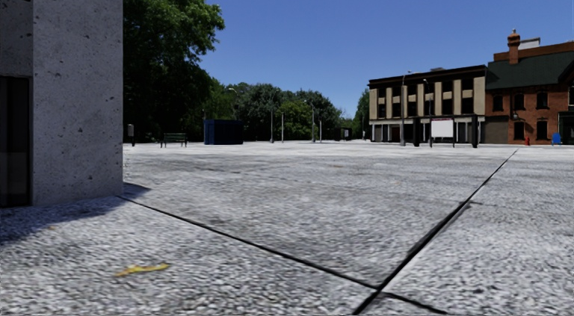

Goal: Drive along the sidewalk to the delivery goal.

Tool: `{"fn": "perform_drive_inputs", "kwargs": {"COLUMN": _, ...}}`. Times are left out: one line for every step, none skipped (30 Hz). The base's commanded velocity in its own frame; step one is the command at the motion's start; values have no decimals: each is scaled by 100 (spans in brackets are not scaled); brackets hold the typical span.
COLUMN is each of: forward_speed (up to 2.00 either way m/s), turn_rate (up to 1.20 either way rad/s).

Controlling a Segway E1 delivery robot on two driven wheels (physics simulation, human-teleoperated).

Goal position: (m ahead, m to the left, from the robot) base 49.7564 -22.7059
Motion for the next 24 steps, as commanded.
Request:
{"fn": "perform_drive_inputs", "kwargs": {"forward_speed": 200, "turn_rate": 0}}
{"fn": "perform_drive_inputs", "kwargs": {"forward_speed": 200, "turn_rate": 0}}
{"fn": "perform_drive_inputs", "kwargs": {"forward_speed": 200, "turn_rate": 0}}
{"fn": "perform_drive_inputs", "kwargs": {"forward_speed": 200, "turn_rate": 0}}
{"fn": "perform_drive_inputs", "kwargs": {"forward_speed": 200, "turn_rate": 0}}
{"fn": "perform_drive_inputs", "kwargs": {"forward_speed": 200, "turn_rate": 0}}
{"fn": "perform_drive_inputs", "kwargs": {"forward_speed": 200, "turn_rate": 0}}
{"fn": "perform_drive_inputs", "kwargs": {"forward_speed": 200, "turn_rate": 0}}
{"fn": "perform_drive_inputs", "kwargs": {"forward_speed": 200, "turn_rate": 0}}
{"fn": "perform_drive_inputs", "kwargs": {"forward_speed": 200, "turn_rate": 0}}
{"fn": "perform_drive_inputs", "kwargs": {"forward_speed": 200, "turn_rate": 0}}
{"fn": "perform_drive_inputs", "kwargs": {"forward_speed": 200, "turn_rate": 0}}
{"fn": "perform_drive_inputs", "kwargs": {"forward_speed": 200, "turn_rate": 0}}
{"fn": "perform_drive_inputs", "kwargs": {"forward_speed": 200, "turn_rate": 0}}
{"fn": "perform_drive_inputs", "kwargs": {"forward_speed": 200, "turn_rate": 0}}
{"fn": "perform_drive_inputs", "kwargs": {"forward_speed": 200, "turn_rate": 0}}
{"fn": "perform_drive_inputs", "kwargs": {"forward_speed": 200, "turn_rate": 0}}
{"fn": "perform_drive_inputs", "kwargs": {"forward_speed": 200, "turn_rate": 0}}
{"fn": "perform_drive_inputs", "kwargs": {"forward_speed": 200, "turn_rate": 0}}
{"fn": "perform_drive_inputs", "kwargs": {"forward_speed": 200, "turn_rate": 0}}
{"fn": "perform_drive_inputs", "kwargs": {"forward_speed": 200, "turn_rate": 0}}
{"fn": "perform_drive_inputs", "kwargs": {"forward_speed": 200, "turn_rate": 0}}
{"fn": "perform_drive_inputs", "kwargs": {"forward_speed": 200, "turn_rate": 0}}
{"fn": "perform_drive_inputs", "kwargs": {"forward_speed": 200, "turn_rate": 0}}
